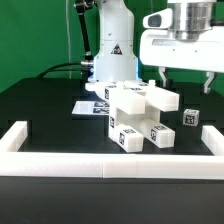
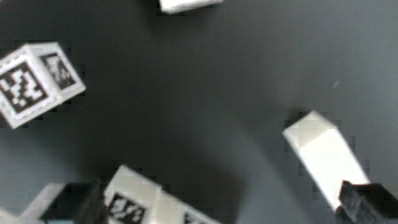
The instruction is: Assemble chair
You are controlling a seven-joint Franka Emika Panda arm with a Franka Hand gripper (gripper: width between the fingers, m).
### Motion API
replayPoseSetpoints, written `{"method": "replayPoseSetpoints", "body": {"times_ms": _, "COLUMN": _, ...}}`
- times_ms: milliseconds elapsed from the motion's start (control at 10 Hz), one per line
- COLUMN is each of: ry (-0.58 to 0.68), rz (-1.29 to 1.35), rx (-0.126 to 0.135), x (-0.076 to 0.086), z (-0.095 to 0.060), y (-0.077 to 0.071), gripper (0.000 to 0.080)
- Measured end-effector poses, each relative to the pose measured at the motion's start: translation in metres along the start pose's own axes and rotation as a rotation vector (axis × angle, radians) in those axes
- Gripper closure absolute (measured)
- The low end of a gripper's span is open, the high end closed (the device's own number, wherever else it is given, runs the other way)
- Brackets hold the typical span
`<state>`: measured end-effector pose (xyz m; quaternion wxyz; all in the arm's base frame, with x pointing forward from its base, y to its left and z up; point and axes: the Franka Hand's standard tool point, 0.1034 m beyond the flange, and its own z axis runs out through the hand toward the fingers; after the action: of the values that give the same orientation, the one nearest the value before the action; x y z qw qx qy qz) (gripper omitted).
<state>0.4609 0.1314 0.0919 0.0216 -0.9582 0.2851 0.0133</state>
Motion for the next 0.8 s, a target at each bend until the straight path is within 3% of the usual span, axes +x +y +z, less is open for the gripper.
{"method": "replayPoseSetpoints", "body": {"times_ms": 200, "ry": -0.005, "rz": 0.02, "rx": 0.012, "x": -0.014, "z": -0.002, "y": -0.013, "gripper": 0.0151}}
{"method": "replayPoseSetpoints", "body": {"times_ms": 500, "ry": 0.002, "rz": 0.004, "rx": 0.007, "x": -0.013, "z": -0.001, "y": -0.011, "gripper": 0.0151}}
{"method": "replayPoseSetpoints", "body": {"times_ms": 800, "ry": 0.047, "rz": -0.082, "rx": -0.008, "x": -0.034, "z": 0.02, "y": -0.016, "gripper": 0.0151}}
